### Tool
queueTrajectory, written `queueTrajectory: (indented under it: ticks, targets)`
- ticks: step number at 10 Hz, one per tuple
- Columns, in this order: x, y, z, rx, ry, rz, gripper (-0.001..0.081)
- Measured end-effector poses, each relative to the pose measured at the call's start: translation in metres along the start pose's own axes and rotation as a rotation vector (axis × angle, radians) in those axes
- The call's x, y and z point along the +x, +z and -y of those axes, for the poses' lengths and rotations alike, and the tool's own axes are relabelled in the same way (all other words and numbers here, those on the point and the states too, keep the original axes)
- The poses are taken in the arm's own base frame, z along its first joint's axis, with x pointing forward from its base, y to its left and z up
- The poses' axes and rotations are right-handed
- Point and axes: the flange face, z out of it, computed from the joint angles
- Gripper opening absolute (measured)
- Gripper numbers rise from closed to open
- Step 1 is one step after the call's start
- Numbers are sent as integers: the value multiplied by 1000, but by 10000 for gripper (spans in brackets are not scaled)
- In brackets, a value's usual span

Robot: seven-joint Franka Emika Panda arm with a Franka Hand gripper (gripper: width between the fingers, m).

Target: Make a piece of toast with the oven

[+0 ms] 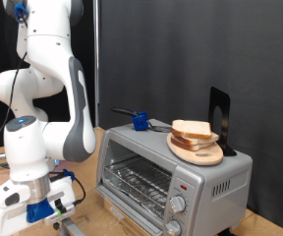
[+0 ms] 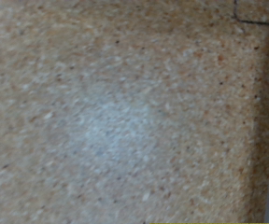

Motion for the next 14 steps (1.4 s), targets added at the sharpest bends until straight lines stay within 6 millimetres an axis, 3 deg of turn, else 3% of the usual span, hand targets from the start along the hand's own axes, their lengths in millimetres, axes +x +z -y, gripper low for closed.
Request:
queueTrajectory:
  ticks: [4,6,7,9,14]
  targets:
    - [26,-38,-21,78,-31,17,682]
    - [30,-63,-25,131,-39,80,682]
    - [30,-62,-25,124,-39,71,682]
    - [26,-63,-21,154,-49,120,682]
    - [22,-134,2,425,-41,279,682]
